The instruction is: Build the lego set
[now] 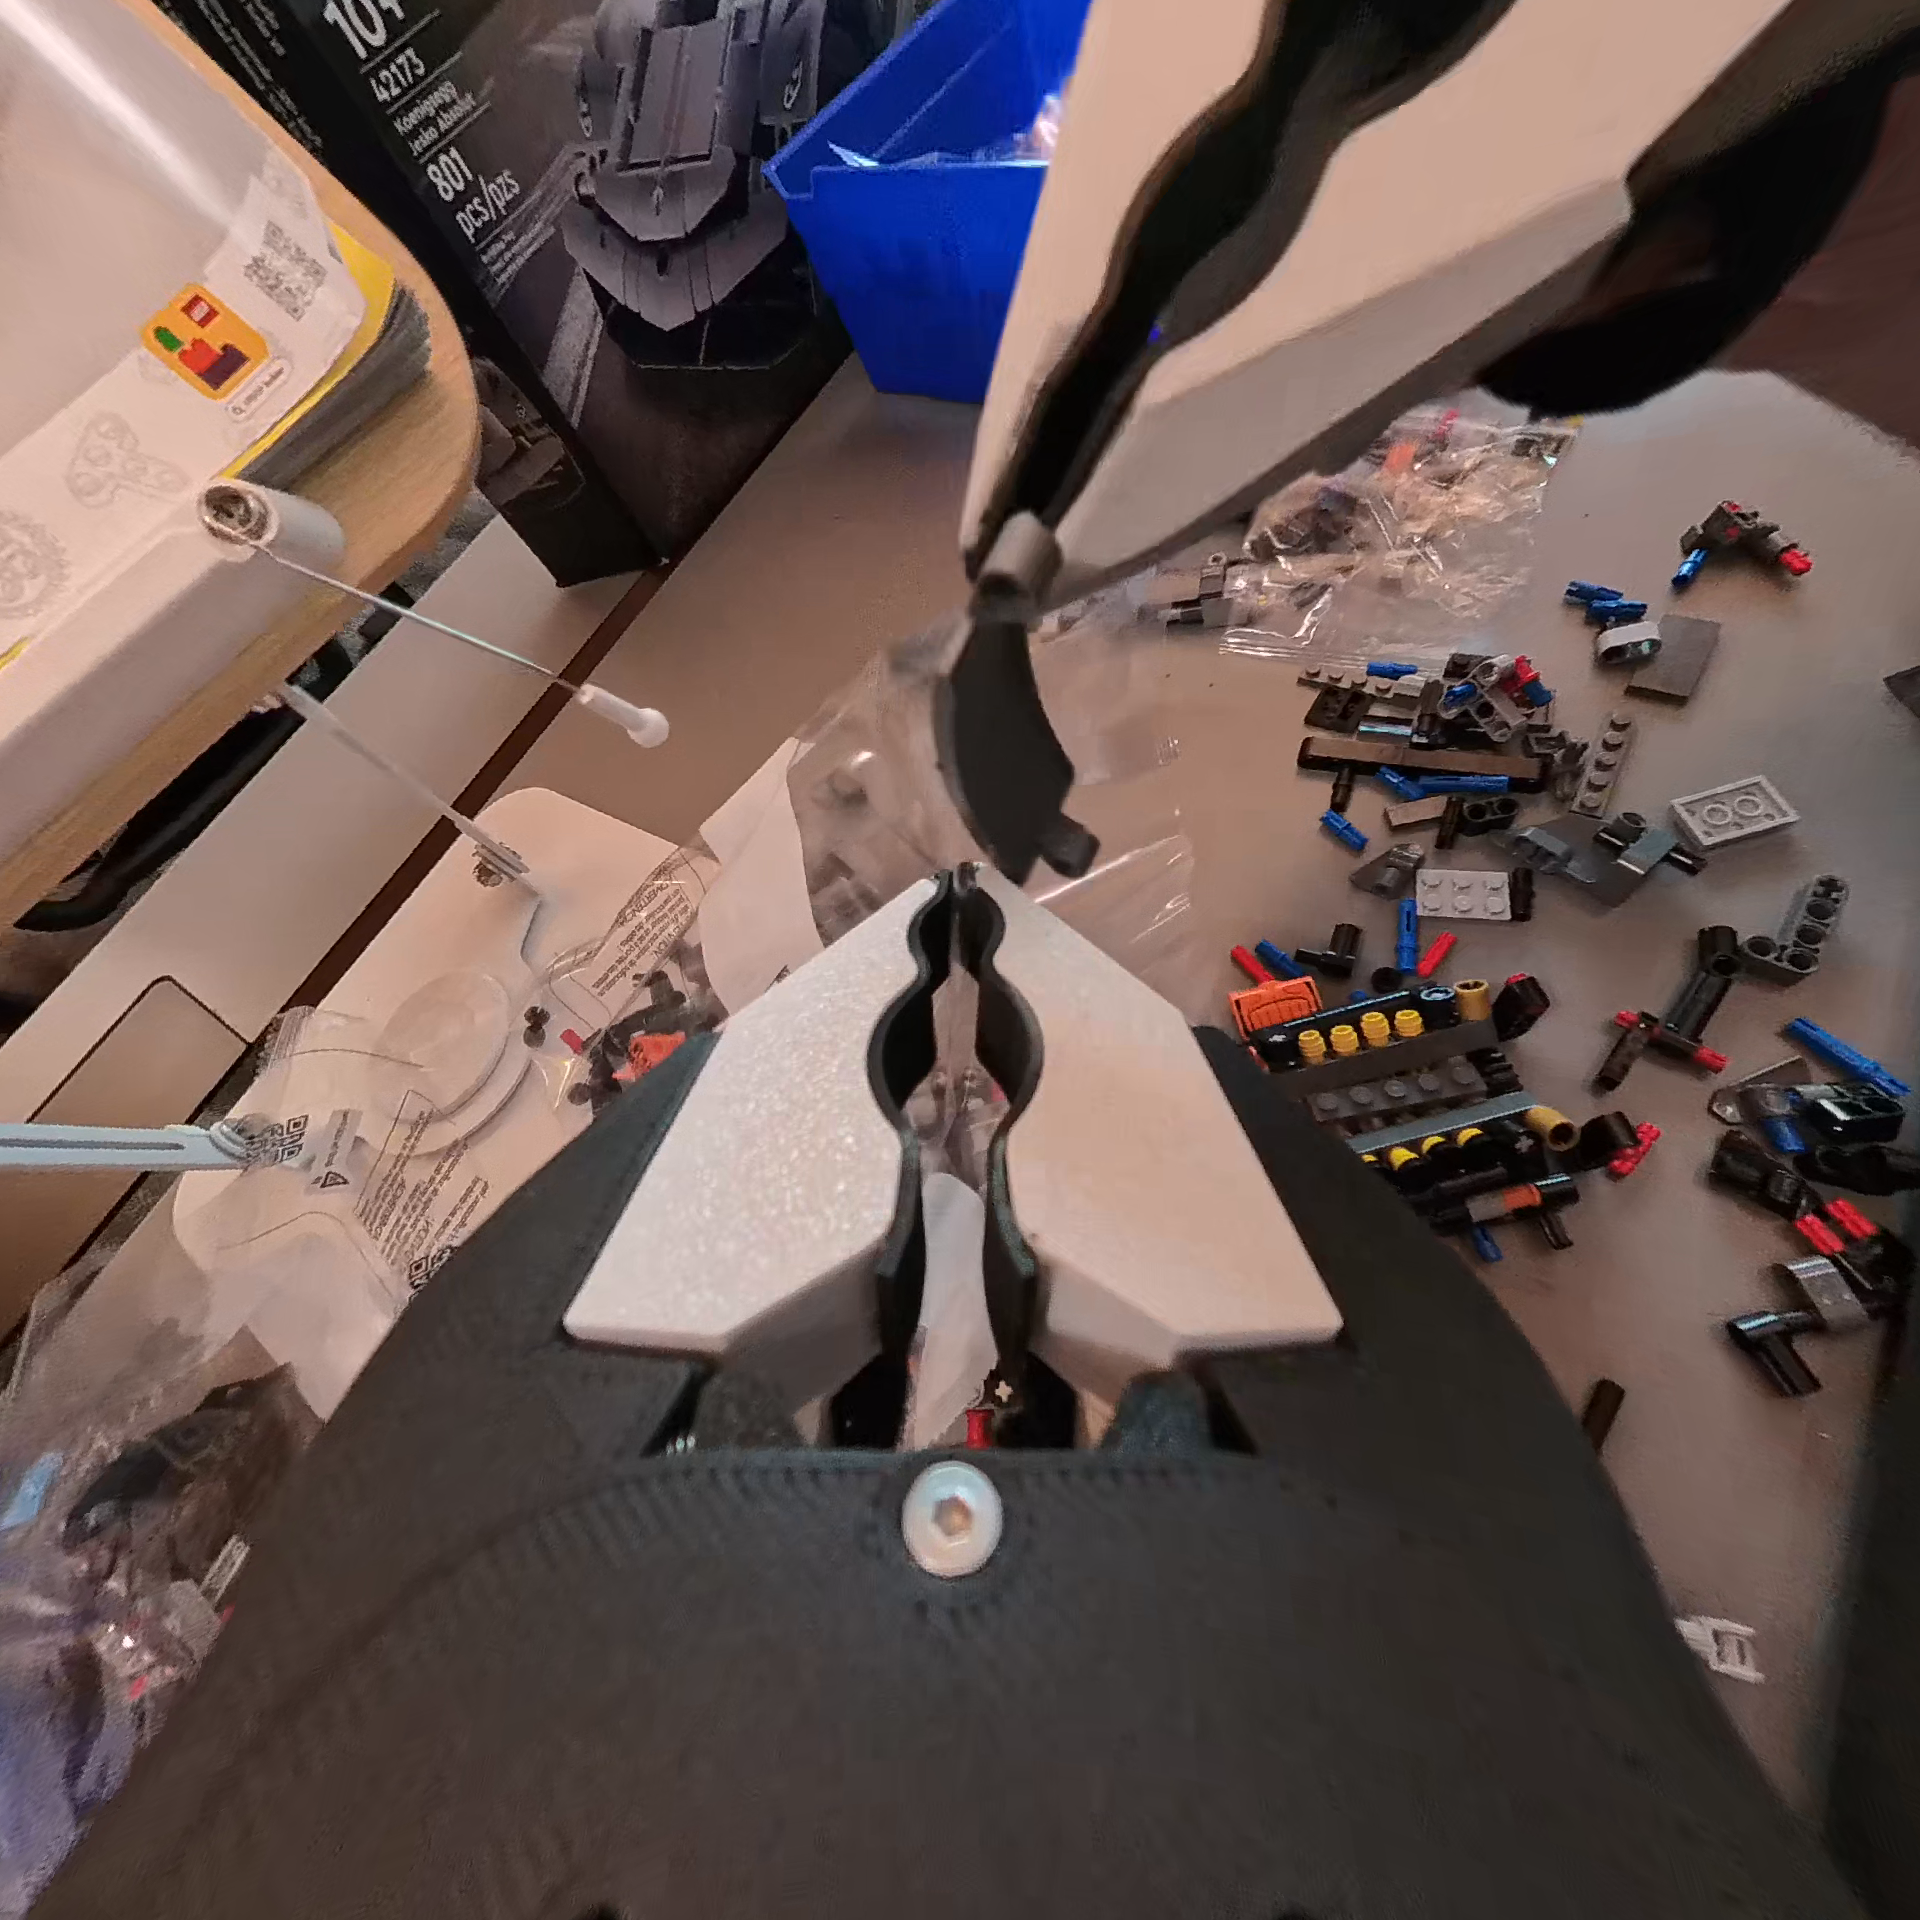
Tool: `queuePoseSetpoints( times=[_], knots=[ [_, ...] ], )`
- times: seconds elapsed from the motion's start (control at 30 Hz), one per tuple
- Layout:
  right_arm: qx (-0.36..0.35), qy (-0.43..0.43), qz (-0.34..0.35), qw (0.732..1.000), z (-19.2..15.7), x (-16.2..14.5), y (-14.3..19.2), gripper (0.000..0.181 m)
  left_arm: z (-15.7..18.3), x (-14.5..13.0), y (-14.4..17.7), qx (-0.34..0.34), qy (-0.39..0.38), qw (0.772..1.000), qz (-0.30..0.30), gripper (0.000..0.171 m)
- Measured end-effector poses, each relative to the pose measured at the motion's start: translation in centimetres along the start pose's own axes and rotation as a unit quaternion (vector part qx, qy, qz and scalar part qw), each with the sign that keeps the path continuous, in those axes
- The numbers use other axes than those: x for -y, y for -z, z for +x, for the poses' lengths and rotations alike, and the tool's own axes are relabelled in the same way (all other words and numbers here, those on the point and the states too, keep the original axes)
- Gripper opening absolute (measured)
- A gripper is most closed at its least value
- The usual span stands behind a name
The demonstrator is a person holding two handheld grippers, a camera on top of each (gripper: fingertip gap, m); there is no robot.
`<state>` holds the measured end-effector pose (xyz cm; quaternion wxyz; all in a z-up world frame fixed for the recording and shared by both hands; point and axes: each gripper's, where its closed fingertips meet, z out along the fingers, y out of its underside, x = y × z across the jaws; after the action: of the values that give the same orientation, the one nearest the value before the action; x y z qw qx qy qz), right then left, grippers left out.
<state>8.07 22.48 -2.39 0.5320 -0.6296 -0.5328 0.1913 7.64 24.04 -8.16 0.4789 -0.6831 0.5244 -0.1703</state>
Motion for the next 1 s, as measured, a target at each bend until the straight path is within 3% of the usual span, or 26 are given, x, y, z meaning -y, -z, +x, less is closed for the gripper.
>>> queuePoseSetpoints(
  times=[0.3, 0.4, 0.5, 0.63, 0.7, 0.77, 0.9, 1.0],
  knots=[
    [0.013, 0.044, -0.033, 0.998, -0.7, -2.1, -0.3, 0.000, -0.5, 0.5, 0.4, 0.007, 0.019, 1.000, 0.018, 0.000],
    [-0.007, 0.067, -0.120, 0.990, -0.5, -5.0, -2.1, 0.000, -0.5, 0.6, 0.4, 0.005, 0.021, 1.000, 0.021, 0.000],
    [0.003, 0.054, -0.177, 0.983, -1.2, -6.9, -4.0, 0.023, -0.5, 0.4, 0.3, 0.007, 0.019, 1.000, 0.018, 0.000],
    [-0.012, 0.036, -0.138, 0.990, 0.2, -5.7, -2.1, 0.024, -0.7, 0.4, 0.6, 0.010, 0.021, 1.000, 0.021, 0.000],
    [0.015, -0.001, -0.122, 0.992, 0.3, -5.5, -0.1, 0.018, -0.7, 0.5, 0.7, 0.010, 0.023, 0.999, 0.023, 0.000],
    [0.067, -0.047, -0.151, 0.985, -0.4, -7.5, 1.6, 0.017, -0.6, 0.4, 0.6, 0.008, 0.021, 1.000, 0.021, 0.000],
    [0.092, -0.092, -0.301, 0.945, -0.8, -14.9, 3.7, 0.026, -0.3, 0.2, 0.2, 0.008, 0.012, 1.000, 0.011, 0.000],
    [0.125, -0.105, -0.320, 0.933, -2.0, -16.1, 4.2, 0.028, -0.5, 0.2, 0.4, 0.010, 0.014, 1.000, 0.013, 0.000]
  ],
)
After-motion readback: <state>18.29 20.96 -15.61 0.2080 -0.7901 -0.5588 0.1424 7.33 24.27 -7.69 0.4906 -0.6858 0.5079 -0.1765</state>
